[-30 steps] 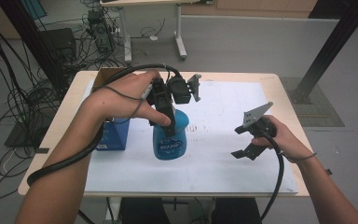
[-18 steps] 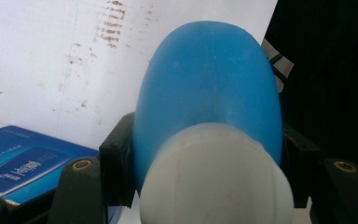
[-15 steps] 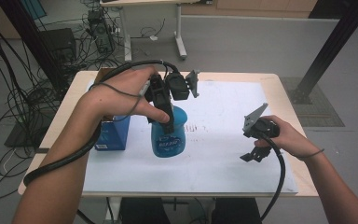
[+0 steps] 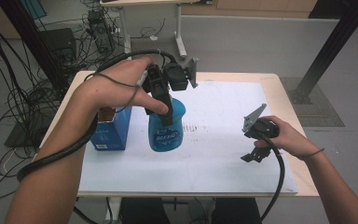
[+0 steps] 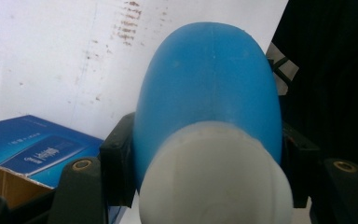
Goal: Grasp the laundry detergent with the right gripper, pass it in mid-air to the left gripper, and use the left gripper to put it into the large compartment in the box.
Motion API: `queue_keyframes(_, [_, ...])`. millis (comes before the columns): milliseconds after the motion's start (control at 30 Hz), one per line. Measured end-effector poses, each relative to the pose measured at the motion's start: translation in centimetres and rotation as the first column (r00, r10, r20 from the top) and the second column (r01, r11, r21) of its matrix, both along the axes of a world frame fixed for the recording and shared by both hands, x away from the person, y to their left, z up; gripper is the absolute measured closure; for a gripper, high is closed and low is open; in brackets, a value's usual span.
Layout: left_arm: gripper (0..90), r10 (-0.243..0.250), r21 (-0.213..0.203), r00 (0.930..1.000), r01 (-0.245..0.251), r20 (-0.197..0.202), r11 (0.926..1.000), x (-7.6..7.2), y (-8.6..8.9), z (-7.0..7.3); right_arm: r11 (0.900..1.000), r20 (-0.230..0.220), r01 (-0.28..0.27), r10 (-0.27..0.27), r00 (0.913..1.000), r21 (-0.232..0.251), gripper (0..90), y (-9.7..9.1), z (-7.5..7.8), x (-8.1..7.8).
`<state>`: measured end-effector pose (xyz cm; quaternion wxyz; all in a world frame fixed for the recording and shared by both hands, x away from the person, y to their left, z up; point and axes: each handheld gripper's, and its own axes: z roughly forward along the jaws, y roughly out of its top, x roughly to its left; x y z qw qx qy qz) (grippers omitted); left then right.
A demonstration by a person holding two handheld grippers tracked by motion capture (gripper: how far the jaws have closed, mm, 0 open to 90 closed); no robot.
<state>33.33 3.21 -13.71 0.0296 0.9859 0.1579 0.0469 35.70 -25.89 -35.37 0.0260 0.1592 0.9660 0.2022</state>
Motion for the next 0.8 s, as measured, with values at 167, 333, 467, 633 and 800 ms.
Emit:
queue_keyframes(167, [37.3,0.018,-0.007,0.9998,-0.018,0.009,0.9998,0.5,0.0,1.1,1.0000,0.007,0.001,-0.001,1.0000,0.004,5.8,0.0,0.0,0.1])
queue_keyframes(333, [37.3,0.033,-0.015,0.9990,-0.032,0.029,0.9994,1.1,0.0,2.8,1.0000,0.009,0.002,-0.002,1.0000,0.008,5.8,0.1,-0.1,0.2])
queue_keyframes(467, [37.3,0.057,-0.023,0.9980,-0.057,0.026,0.9981,1.7,0.3,4.1,1.0000,0.012,-0.001,0.001,0.9999,0.008,5.9,0.1,-0.2,0.3])
queue_keyframes(633, [37.3,0.093,-0.022,0.9953,-0.093,0.028,0.9955,2.4,0.9,5.9,1.0000,0.017,0.004,-0.004,0.9998,0.002,5.6,0.2,-0.3,0.3])
queue_keyframes(800, [37.3,0.140,-0.031,0.9896,-0.139,0.033,0.9899,3.3,2.0,7.3,1.0000,0.010,0.003,-0.003,0.9999,0.002,5.5,0.2,-0.4,0.4])
